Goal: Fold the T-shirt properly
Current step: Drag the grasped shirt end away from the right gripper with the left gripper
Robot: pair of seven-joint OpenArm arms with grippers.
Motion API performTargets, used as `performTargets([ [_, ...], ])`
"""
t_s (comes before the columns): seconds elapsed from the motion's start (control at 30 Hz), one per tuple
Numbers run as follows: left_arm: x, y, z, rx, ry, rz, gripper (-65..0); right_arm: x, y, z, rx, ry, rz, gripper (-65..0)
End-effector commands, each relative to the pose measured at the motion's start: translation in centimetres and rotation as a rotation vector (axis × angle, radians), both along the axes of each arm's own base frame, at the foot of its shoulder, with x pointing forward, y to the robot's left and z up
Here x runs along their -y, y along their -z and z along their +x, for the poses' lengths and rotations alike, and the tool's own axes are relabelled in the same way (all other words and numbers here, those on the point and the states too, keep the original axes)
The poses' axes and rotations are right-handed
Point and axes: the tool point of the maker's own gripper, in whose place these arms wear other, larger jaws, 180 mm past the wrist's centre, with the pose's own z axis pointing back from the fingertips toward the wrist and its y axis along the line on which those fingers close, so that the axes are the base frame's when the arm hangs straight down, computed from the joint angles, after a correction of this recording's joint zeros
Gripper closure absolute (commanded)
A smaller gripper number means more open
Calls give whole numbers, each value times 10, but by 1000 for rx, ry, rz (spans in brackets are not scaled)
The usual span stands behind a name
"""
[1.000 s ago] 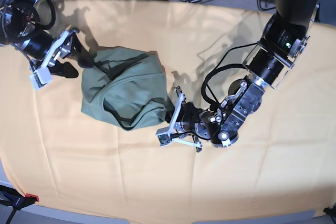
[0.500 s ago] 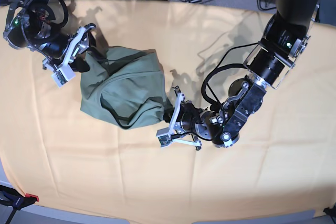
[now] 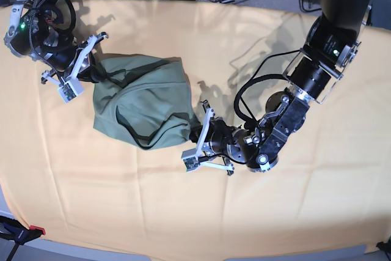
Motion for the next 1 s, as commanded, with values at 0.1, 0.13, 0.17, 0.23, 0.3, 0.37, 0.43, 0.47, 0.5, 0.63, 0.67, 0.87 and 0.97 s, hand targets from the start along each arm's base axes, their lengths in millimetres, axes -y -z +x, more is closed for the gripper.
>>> performTargets([
  [0.1,-5,-37,31,97,-47,-52,0,6,-5,1,24,-2,-35,0],
  [0.13,-9,-44,36,106,-70,-72,0,6,-3,-2,17,-2,-33,0],
  [0.17,-12,-52,42,112,-96,-100,0,5,0,-5,9,-2,-31,0],
  [0.23,-22,-69,54,128,-155,-163,0,6,5,-13,-15,-2,-32,0],
  [0.3,-32,-86,65,142,-210,-230,0,5,10,-19,-33,-2,-31,0],
  [0.37,-41,-100,72,150,-255,-289,0,6,10,-20,-36,-2,-32,0],
  [0.43,-51,-107,78,162,-290,-316,0,5,10,-19,-33,-2,-31,0],
  [0.47,-57,-108,79,162,-307,-319,0,5,9,-18,-27,-1,-28,0],
  [0.5,-61,-106,79,159,-318,-321,0,5,9,-18,-27,-1,-28,0],
  [0.63,-65,-91,67,97,-333,-355,0,5,9,-18,-26,-2,-26,0],
  [0.67,-61,-88,62,69,-330,-376,0,4,8,-17,-20,-1,-22,0],
  [0.87,-38,-72,17,-122,-191,-457,0,2,4,-14,5,-1,-5,0],
  [0.97,-36,-77,5,-170,-122,-449,0,2,4,-14,5,0,-5,0],
])
